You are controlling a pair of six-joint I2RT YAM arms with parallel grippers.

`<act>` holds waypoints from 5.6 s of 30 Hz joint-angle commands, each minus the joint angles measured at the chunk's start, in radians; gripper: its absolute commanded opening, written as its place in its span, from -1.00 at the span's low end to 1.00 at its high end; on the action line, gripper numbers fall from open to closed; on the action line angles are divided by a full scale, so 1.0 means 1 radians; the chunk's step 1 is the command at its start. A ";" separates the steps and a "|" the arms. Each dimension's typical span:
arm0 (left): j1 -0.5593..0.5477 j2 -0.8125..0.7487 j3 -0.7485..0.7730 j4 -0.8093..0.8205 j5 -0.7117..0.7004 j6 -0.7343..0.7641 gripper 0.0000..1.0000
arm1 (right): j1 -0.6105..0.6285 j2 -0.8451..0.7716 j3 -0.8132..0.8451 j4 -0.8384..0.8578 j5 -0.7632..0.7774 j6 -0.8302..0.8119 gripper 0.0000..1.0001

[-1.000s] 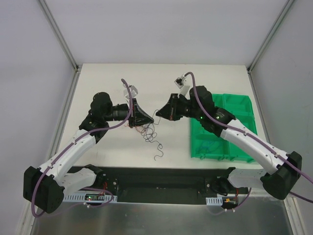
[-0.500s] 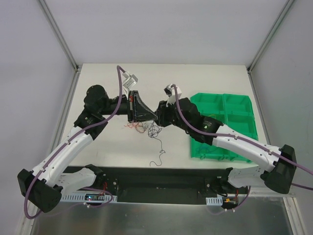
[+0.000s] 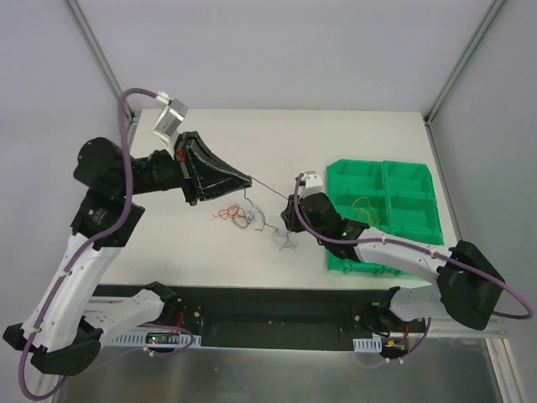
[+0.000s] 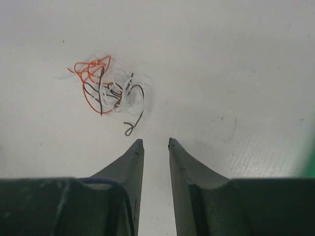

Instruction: Untangle the cables

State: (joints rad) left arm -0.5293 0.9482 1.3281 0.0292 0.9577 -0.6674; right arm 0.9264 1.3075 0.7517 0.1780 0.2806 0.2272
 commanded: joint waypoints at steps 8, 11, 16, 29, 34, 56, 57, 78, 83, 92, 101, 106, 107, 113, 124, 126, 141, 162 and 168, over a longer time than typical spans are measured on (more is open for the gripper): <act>0.080 0.112 0.309 -0.221 -0.097 0.083 -1.00 | -0.041 0.024 -0.147 0.069 -0.009 -0.031 -0.30; 0.127 0.139 0.348 -0.219 -0.091 0.077 -1.00 | -0.063 0.062 -0.160 0.075 -0.038 -0.043 -0.21; 0.221 0.169 0.411 -0.239 -0.105 0.081 -1.00 | -0.066 0.050 -0.231 0.148 -0.122 -0.071 0.29; 0.287 0.204 0.382 -0.293 -0.120 0.126 -1.00 | -0.064 -0.387 -0.301 0.025 -0.271 -0.169 0.78; 0.287 0.196 0.304 -0.272 -0.086 0.126 -1.00 | -0.066 -0.472 -0.116 -0.157 -0.519 -0.221 0.99; 0.301 0.176 0.416 -0.328 -0.575 0.184 -1.00 | -0.044 -0.761 -0.299 -0.486 0.198 0.102 0.99; 0.302 0.178 0.422 -0.351 -0.649 0.183 -1.00 | -0.055 -0.749 -0.279 -0.583 0.295 0.166 0.99; 0.345 0.281 0.585 -0.551 -1.209 0.396 -1.00 | -0.089 -1.361 -0.313 -0.583 0.129 -0.022 0.99; 0.385 0.282 0.510 -0.548 -1.037 0.365 -1.00 | -0.089 -1.374 -0.250 -0.620 0.240 -0.031 0.99; 0.491 0.302 0.531 -0.591 -0.984 0.344 -1.00 | -0.089 -1.211 -0.112 -0.707 0.304 -0.129 0.99; 0.629 0.317 0.551 -0.640 -0.990 0.336 -1.00 | -0.087 -1.289 0.000 -0.915 0.629 -0.035 0.99; 0.627 0.324 0.522 -0.597 -0.554 0.258 -1.00 | -0.089 -1.150 -0.002 -0.705 0.349 -0.175 0.99; 0.627 0.320 0.504 -0.574 -0.474 0.246 -1.00 | -0.087 -1.086 0.004 -0.666 0.291 -0.207 0.99; 0.626 0.242 0.370 -0.398 -0.177 0.221 -1.00 | -0.090 -0.569 0.295 -0.614 -0.172 -0.310 0.99; 0.532 0.184 0.255 -0.137 0.095 0.088 -1.00 | -0.222 -0.096 0.828 -0.451 -0.793 -0.186 0.99; 0.491 0.190 0.244 -0.130 0.084 0.072 -1.00 | -0.231 -0.048 0.880 -0.456 -0.791 -0.181 0.99; 0.333 0.294 0.123 -0.104 0.064 0.042 -1.00 | -0.097 0.150 0.913 -0.311 -0.621 -0.221 0.99; 0.348 0.288 0.020 -0.104 0.027 -0.011 -1.00 | 0.141 0.248 0.805 -0.141 0.048 -0.391 0.12; 0.373 0.285 0.011 -0.097 0.032 -0.012 -1.00 | 0.143 0.228 0.758 -0.111 0.074 -0.342 -0.86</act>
State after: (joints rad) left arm -0.1810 1.2602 1.3468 -0.1116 0.9752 -0.6712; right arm 1.0657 1.5703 1.5345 -0.0269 0.3088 -0.1463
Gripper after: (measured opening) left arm 0.006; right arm 0.223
